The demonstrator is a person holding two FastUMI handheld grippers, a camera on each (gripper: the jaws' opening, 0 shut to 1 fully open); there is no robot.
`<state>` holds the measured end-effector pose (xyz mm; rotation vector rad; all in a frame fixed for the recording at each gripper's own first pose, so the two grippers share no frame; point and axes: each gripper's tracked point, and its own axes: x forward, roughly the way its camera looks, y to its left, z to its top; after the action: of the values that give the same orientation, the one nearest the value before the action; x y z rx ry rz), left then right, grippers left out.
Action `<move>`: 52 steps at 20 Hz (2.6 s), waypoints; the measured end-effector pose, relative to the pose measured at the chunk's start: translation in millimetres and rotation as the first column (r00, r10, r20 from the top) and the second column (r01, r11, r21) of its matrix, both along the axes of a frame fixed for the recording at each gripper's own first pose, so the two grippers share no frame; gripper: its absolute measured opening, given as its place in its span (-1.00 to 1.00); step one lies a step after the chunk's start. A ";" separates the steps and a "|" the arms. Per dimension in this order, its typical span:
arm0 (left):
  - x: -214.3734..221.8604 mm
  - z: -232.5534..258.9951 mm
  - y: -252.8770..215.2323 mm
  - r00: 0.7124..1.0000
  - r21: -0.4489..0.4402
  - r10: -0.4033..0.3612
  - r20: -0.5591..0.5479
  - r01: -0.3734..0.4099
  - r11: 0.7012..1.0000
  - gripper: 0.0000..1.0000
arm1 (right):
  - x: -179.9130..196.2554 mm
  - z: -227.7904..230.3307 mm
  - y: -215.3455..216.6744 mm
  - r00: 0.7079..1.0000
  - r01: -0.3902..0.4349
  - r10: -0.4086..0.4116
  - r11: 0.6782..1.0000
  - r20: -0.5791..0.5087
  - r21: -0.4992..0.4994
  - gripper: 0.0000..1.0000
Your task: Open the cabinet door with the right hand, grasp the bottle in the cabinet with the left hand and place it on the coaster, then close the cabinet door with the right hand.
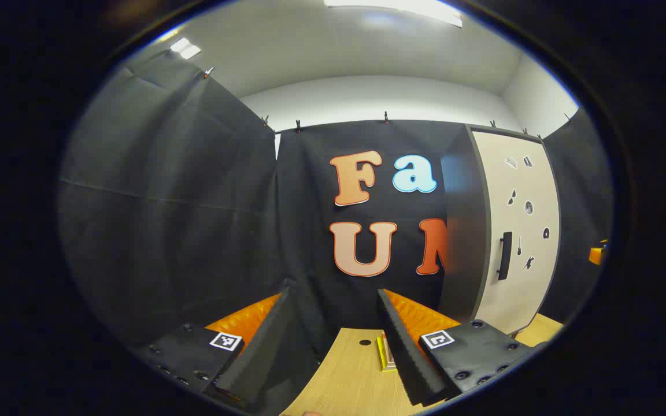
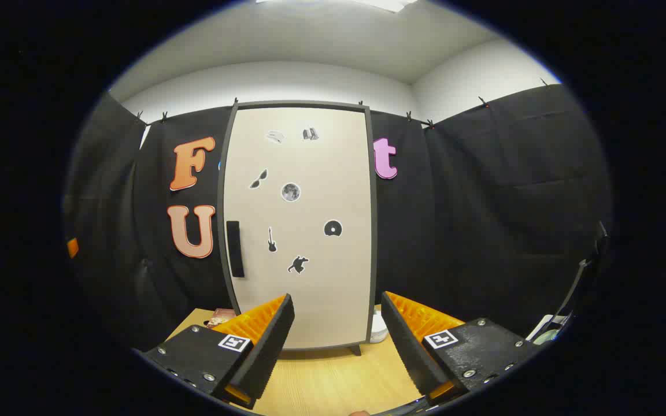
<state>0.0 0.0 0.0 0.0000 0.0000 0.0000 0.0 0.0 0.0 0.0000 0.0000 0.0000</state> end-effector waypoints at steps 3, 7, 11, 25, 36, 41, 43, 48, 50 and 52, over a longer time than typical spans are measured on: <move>-0.4 5.8 0.5 1.000 -0.002 -0.019 0.004 0.019 1.000 0.94 | -9.4 4.5 3.8 1.000 0.005 -0.005 1.000 0.006 0.009 0.87; 4.1 9.5 -2.9 0.999 0.027 -0.035 0.005 0.034 0.999 0.93 | -13.0 -1.0 4.7 1.000 0.015 -0.014 0.999 -0.021 0.031 0.87; 7.2 8.3 -19.5 0.998 0.005 -0.058 0.008 0.058 0.998 0.97 | -14.0 -2.6 4.0 0.999 0.008 -0.007 1.000 -0.032 0.027 0.87; 11.0 -8.8 -54.5 0.992 -0.032 -0.125 -0.020 0.125 0.992 0.94 | 53.2 -3.9 81.2 0.993 -0.109 0.110 0.993 -0.032 0.045 0.87; -3.6 -28.3 -9.2 0.997 -0.031 -0.051 -0.062 0.050 0.998 0.94 | 146.0 28.4 178.5 0.974 -0.225 0.225 0.974 0.018 0.001 0.85; -11.6 -29.4 17.4 0.998 -0.033 0.000 -0.064 -0.002 0.999 0.94 | 190.1 21.7 205.3 0.970 -0.243 0.243 0.970 -0.012 -0.008 0.72; -12.7 -32.6 25.6 0.997 -0.020 0.021 -0.071 -0.023 1.000 0.94 | 205.1 16.9 214.1 0.968 -0.251 0.251 0.968 -0.022 -0.019 0.62; -12.3 -29.1 41.6 0.996 -0.004 0.056 -0.068 -0.056 0.998 0.90 | 239.1 6.5 220.8 0.971 -0.235 0.234 0.972 -0.053 -0.014 0.25; -15.4 -29.1 44.9 0.996 -0.001 0.064 -0.069 -0.064 0.998 0.94 | 245.4 3.1 222.3 0.969 -0.238 0.238 0.971 -0.065 0.007 0.18; -16.3 -30.4 45.3 0.995 0.003 0.065 -0.078 -0.065 0.998 0.90 | 245.6 1.2 227.4 0.963 -0.256 0.258 0.966 -0.071 0.035 -0.07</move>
<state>-16.3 45.3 -30.4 0.0006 0.0778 0.0650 245.6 227.4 1.2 0.0255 0.0757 0.2606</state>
